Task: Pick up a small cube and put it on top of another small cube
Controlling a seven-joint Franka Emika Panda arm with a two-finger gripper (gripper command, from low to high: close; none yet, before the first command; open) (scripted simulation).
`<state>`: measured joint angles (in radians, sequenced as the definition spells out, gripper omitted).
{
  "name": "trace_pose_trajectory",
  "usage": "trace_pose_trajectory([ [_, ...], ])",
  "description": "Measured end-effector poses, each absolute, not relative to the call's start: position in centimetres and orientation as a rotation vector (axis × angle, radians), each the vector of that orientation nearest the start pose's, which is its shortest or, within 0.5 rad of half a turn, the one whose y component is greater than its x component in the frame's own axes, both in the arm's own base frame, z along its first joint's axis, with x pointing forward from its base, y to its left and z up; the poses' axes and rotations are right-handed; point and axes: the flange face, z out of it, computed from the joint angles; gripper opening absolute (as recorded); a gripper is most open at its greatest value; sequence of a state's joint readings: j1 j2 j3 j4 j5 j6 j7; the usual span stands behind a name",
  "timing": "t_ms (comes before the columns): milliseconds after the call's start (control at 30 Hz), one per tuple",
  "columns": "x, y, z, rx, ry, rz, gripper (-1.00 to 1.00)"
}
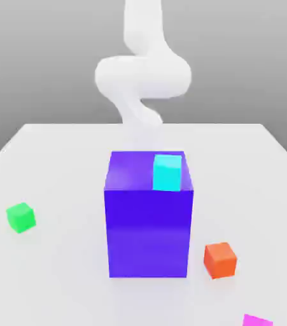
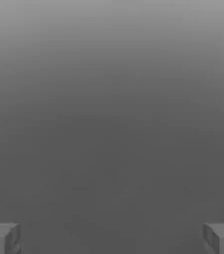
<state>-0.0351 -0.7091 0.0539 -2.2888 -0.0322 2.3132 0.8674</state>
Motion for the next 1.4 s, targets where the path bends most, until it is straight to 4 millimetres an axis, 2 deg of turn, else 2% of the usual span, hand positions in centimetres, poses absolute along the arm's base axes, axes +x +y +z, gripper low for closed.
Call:
trace_pose_trajectory([
  [133,42.8,3.5,63.5,-2.566,1.216,-0.906,0.0],
  [300,47.9,5.7,56.5,-2.643,1.332,-0.798,0.0],
  [433,51.0,7.4,50.4,-2.689,1.411,-0.703,0.0],
  [567,53.1,9.2,44.1,-2.722,1.477,-0.597,0.0],
  [833,55.0,12.9,31.8,-2.735,1.59,-0.356,0.0],
  [1000,54.5,15.7,25.0,-2.702,1.651,-0.186,0.0],
  [1133,53.6,18.2,20.4,-2.652,1.698,-0.041,0.0],
  [1267,53.4,18.8,14.4,-2.633,1.712,-0.002,0.0],
  [1300,53.4,18.8,13.3,-2.633,1.712,-0.001,-1.0],
  [1400,53.4,18.8,13.3,-2.633,1.711,-0.001,-1.0],
])
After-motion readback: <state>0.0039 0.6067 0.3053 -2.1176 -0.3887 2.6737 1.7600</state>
